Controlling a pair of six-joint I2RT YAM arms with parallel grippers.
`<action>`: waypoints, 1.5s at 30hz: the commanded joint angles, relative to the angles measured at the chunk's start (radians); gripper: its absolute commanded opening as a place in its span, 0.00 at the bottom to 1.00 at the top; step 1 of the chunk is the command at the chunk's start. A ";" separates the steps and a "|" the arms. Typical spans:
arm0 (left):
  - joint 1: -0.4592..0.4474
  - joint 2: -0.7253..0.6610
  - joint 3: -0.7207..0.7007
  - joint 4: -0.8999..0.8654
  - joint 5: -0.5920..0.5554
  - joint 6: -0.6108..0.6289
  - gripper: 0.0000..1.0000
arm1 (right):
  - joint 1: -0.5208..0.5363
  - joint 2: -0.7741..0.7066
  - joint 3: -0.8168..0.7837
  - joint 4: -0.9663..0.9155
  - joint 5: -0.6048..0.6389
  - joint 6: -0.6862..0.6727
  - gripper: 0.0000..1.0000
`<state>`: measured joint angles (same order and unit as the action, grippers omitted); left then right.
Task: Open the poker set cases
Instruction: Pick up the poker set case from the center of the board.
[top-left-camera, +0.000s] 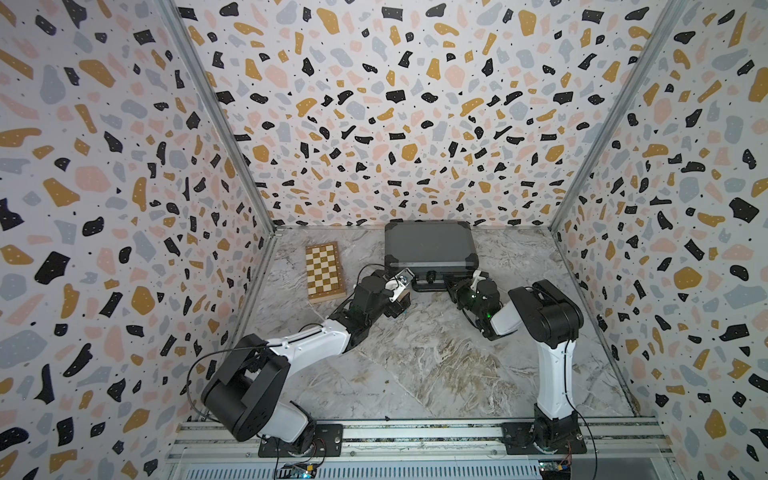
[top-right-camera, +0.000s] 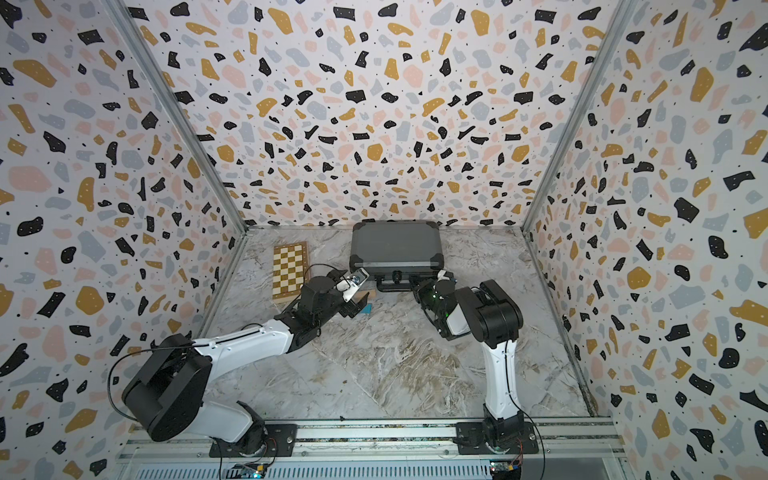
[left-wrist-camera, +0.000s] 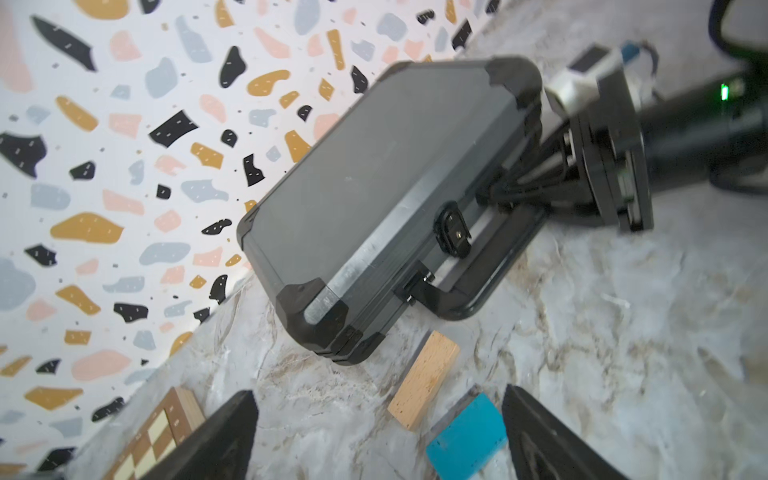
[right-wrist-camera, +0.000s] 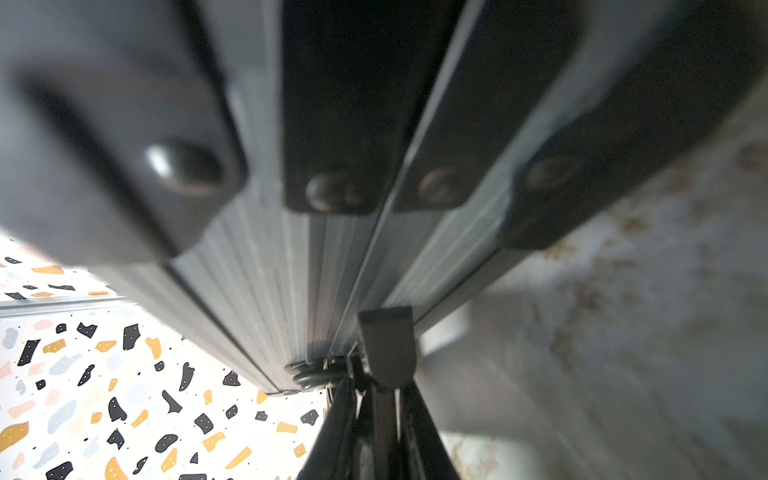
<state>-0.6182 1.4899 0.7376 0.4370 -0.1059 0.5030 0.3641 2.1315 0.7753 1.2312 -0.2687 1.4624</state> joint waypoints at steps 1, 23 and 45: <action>-0.008 0.061 0.046 0.026 0.006 0.231 0.88 | 0.010 -0.028 0.010 -0.107 -0.028 -0.003 0.00; -0.106 0.406 0.233 0.114 -0.035 0.347 0.64 | -0.004 -0.025 0.020 -0.076 -0.099 0.018 0.00; -0.134 0.628 0.340 0.258 -0.114 0.404 0.50 | -0.007 -0.019 0.016 -0.052 -0.094 0.023 0.00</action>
<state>-0.7437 2.0899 1.0489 0.6540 -0.2058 0.8909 0.3508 2.1284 0.7807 1.2182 -0.3130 1.5009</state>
